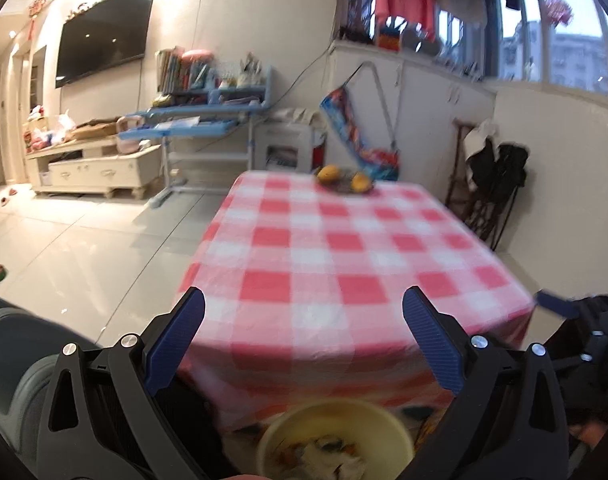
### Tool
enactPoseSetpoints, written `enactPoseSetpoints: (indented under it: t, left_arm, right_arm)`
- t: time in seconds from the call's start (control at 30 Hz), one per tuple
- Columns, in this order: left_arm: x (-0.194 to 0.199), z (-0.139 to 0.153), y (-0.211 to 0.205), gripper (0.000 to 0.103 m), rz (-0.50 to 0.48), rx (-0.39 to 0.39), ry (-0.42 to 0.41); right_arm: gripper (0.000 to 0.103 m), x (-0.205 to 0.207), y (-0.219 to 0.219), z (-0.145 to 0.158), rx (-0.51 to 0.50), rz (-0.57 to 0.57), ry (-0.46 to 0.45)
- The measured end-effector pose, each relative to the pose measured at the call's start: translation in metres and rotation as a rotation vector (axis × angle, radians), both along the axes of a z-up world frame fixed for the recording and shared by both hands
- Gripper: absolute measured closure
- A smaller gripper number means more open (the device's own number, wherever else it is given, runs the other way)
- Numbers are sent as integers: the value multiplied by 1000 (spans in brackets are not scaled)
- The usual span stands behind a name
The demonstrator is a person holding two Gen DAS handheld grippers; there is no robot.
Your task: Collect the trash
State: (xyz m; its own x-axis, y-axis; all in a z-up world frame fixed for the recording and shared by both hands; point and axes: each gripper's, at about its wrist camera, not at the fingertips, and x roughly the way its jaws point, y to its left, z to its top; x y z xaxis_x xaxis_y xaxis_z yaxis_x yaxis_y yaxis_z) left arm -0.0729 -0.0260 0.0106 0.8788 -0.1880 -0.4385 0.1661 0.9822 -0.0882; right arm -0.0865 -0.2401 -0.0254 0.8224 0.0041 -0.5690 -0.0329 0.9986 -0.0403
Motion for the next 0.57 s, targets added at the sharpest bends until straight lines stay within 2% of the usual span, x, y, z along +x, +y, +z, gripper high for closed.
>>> enactPoseSetpoints:
  t: [0.07, 0.17, 0.33, 0.47, 0.57]
  left_arm:
    - [-2, 3, -4, 7, -21, 13, -2]
    - [6, 4, -12, 7, 7, 122, 33]
    - [37, 0, 3, 7, 10, 127, 161]
    - [63, -15, 12, 7, 10, 151, 242]
    - [84, -29, 18, 7, 7, 111, 349]
  right_arm:
    - [7, 18, -7, 3, 26, 5, 21]
    - [7, 52, -11, 8, 25, 14, 64]
    - [8, 121, -19, 4, 13, 11, 151]
    - [8, 178, -34, -14, 13, -42, 234]
    - [8, 217, -47, -29, 36, -85, 305]
